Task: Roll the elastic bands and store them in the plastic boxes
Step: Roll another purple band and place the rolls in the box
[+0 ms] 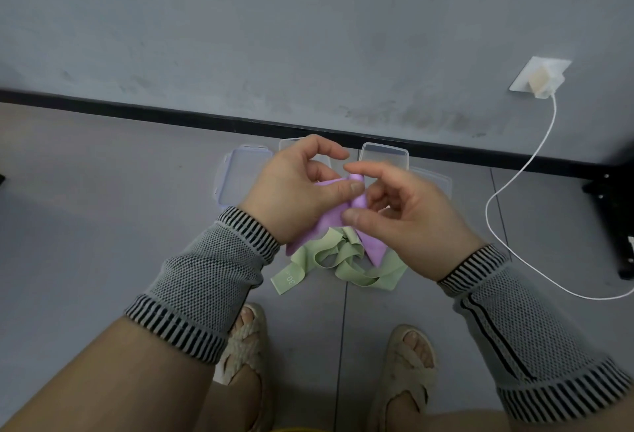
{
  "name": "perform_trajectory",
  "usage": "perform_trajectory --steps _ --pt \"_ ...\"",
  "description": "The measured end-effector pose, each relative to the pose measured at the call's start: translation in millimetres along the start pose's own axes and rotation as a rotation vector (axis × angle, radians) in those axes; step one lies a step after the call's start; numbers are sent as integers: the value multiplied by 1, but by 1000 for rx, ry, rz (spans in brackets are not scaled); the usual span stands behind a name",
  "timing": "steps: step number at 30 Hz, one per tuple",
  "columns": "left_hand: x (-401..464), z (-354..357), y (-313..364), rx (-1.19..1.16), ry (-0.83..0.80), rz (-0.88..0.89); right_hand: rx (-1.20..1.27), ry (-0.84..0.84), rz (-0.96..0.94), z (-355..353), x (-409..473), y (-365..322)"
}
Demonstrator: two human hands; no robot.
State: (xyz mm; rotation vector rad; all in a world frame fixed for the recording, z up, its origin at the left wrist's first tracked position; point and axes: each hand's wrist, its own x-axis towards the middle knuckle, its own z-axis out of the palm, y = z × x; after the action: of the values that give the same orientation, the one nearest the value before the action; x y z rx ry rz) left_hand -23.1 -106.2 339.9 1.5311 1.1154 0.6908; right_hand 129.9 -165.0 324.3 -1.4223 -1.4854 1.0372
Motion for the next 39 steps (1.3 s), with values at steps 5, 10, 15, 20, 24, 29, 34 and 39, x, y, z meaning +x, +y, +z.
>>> perform_trajectory --steps 5,10,15,20,24,29,34,39 --pt "0 0 -3 -12 -5 19 279 -35 61 1 0 -2" --pt "1 -6 -3 -4 -64 0 356 -9 108 -4 2 2" --pt "2 -15 -9 220 -117 9 355 -21 130 -9 2 7" --pt "3 -18 -9 217 -92 56 382 -9 142 -13 2 10" --pt "2 -18 -7 190 -92 85 322 16 106 -14 2 7" --pt "2 -13 -5 150 -104 93 241 71 100 -9 4 4" --pt "2 -2 -4 23 -48 68 178 153 96 -1 6 3" --pt "5 8 -2 -8 16 38 161 200 103 8 8 3"
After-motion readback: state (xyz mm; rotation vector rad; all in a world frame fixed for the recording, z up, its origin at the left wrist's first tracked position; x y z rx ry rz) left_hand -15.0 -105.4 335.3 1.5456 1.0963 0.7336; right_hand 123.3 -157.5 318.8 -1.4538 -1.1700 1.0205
